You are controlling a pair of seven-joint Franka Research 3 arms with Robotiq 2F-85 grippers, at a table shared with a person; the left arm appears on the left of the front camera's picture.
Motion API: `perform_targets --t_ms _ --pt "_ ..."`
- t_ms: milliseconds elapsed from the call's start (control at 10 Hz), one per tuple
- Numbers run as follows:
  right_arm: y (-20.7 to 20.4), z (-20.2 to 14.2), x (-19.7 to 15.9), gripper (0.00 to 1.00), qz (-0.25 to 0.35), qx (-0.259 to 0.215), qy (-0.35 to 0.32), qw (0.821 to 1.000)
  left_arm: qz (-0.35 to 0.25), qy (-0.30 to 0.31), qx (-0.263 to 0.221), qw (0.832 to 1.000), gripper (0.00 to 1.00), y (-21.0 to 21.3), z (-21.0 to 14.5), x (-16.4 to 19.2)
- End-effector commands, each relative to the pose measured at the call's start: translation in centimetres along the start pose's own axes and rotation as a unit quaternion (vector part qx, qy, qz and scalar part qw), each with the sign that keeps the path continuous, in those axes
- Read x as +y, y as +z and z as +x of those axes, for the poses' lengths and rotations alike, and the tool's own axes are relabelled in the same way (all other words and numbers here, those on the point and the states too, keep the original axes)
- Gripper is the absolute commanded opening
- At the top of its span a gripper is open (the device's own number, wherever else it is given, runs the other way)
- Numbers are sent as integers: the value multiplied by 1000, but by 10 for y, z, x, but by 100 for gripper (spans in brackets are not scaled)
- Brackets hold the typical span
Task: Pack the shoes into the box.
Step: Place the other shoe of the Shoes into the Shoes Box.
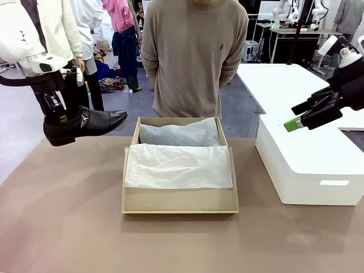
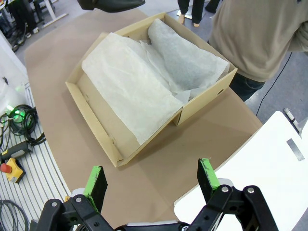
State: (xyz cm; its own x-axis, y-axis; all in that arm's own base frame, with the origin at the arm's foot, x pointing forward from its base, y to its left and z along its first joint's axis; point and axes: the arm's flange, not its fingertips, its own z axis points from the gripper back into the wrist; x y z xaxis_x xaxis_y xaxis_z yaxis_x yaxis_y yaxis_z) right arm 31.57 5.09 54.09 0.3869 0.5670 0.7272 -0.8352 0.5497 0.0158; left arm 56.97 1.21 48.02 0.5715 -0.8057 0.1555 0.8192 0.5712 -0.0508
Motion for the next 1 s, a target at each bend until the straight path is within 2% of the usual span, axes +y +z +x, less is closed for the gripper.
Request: perform_targets --t_ms 0,100,300,400,600,800,900 --pt "-1 1 -1 100 6 -9 4 1000 6 -3 -8 1000 0 6 -2 2" --pt "-1 1 -1 100 6 -9 4 1000 0 0 0 1000 0 0 0 0" --pt "-1 1 -1 100 6 -9 4 1000 22 135 -21 990 0 13 12 -17" --pt "-1 1 -1 100 6 -9 4 1000 54 217 -21 975 0 21 21 -26" --pt "-1 1 -1 100 6 -9 4 1000 86 329 -21 940 0 30 42 -43" --pt "-1 1 -1 100 6 -9 4 1000 82 410 -19 908 0 33 69 -63" --pt "-1 1 -1 100 6 -9 4 1000 72 432 -19 899 0 35 80 -71"
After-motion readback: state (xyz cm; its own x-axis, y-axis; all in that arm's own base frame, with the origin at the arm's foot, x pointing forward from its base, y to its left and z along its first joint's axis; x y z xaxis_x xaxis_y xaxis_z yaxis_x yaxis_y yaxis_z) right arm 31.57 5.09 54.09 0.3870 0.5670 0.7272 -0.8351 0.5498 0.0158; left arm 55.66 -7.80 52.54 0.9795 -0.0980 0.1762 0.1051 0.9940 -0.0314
